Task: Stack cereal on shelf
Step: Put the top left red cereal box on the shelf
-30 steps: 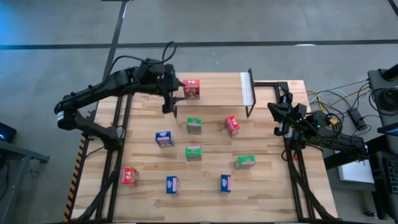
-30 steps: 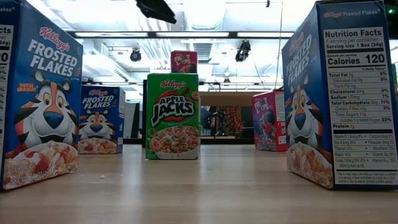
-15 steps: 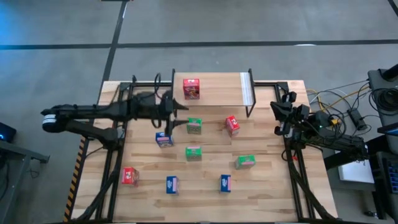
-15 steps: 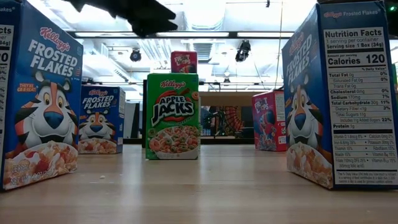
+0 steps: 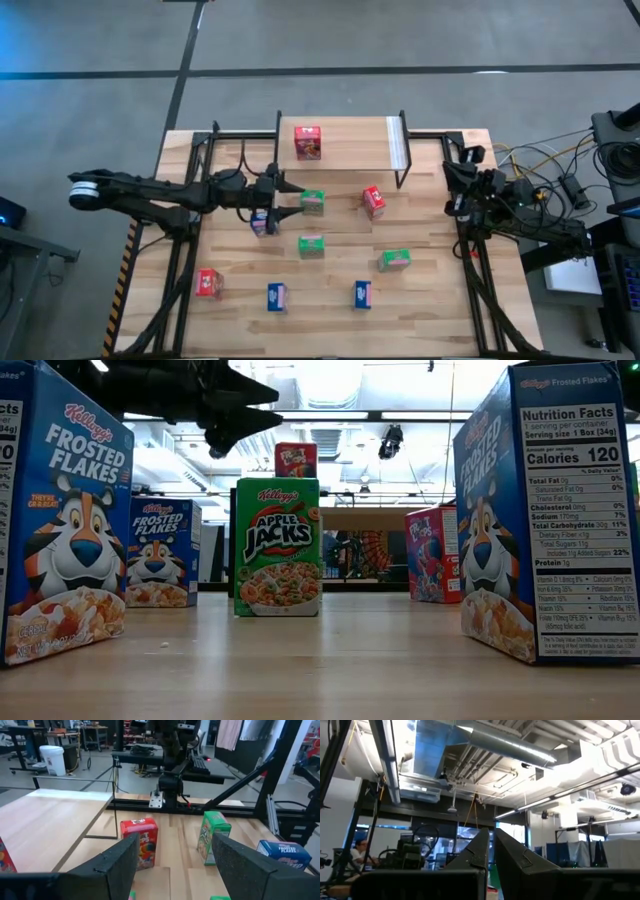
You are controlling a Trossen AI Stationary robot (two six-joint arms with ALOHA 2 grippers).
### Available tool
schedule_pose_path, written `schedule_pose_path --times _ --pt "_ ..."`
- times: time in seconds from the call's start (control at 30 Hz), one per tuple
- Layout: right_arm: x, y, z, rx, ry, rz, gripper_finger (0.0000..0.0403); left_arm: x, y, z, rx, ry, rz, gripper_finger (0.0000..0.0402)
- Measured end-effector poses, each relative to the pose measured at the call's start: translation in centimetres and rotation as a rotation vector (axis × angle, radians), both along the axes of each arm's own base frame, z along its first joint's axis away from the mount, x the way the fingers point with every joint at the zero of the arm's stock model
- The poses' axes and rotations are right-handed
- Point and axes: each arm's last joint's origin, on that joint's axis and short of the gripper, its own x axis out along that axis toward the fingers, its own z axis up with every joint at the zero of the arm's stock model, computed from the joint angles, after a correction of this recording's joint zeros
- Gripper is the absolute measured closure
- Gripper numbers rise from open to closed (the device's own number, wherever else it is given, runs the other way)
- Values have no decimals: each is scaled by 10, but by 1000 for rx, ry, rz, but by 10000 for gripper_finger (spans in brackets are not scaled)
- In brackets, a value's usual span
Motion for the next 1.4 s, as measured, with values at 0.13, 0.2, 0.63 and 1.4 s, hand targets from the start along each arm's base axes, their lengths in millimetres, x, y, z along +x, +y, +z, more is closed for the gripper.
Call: schedule_pose_path --times 0.13,0.2,0.63,1.4 --pt "0 0 0 -14 -1 -10 385 1 0 3 -7 -10 2 169" --pt "0 0 0 -19 0 -14 385 1 0 4 -6 -11 2 169" --pt "1 1 0 -31 11 22 385 2 2 2 15 -3 56 169" --pt "25 -7 -13 76 160 44 385 13 53 80 420 65 280 168"
